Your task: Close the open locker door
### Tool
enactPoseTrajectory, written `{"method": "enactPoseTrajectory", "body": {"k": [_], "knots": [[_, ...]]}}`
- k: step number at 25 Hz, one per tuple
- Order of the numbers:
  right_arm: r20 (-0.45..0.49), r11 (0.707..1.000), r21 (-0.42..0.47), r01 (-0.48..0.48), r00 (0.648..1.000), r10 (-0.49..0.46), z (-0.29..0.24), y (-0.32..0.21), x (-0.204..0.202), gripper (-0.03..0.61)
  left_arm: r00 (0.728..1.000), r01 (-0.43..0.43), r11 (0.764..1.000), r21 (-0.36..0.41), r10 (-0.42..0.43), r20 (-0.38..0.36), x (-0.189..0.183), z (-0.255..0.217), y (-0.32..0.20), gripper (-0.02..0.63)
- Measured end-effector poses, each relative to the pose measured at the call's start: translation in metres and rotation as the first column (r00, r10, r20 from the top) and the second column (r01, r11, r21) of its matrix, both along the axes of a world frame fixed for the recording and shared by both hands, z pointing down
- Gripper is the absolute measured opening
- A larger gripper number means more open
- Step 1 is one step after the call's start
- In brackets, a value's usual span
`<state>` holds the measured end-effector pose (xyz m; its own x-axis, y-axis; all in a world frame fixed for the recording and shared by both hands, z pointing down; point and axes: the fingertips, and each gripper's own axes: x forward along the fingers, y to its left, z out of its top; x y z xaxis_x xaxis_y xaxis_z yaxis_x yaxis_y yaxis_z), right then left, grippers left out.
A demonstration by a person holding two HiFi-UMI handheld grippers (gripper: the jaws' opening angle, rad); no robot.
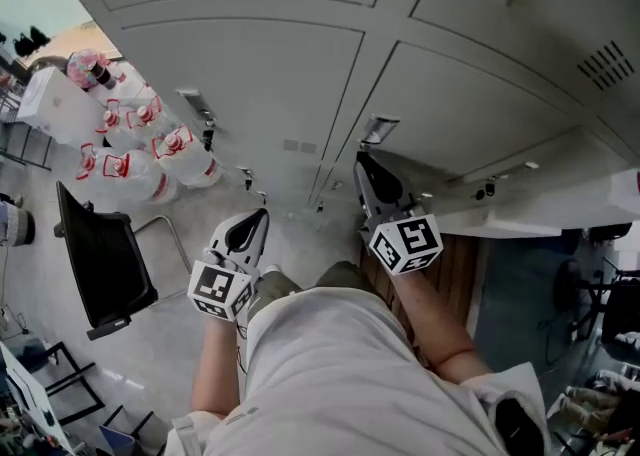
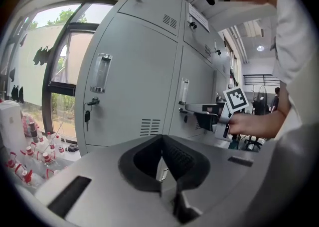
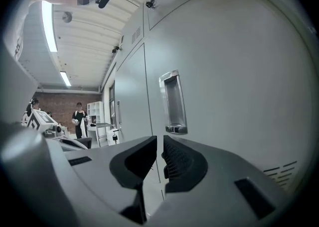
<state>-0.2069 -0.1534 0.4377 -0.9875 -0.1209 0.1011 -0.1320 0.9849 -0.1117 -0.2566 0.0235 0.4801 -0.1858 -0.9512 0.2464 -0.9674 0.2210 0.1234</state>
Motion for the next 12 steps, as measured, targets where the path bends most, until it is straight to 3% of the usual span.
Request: {"method": "enactPoseTrajectory", "body": {"k": [12], "knots": [[-0.020,0.993,0.008,-0.122,0.992,0.122,0.002,0.004,0.069,0.037,0.979,-0.204,0.979,0.021,0.204,0.011,0.033,-0.008,-0.044,0.003]]}}
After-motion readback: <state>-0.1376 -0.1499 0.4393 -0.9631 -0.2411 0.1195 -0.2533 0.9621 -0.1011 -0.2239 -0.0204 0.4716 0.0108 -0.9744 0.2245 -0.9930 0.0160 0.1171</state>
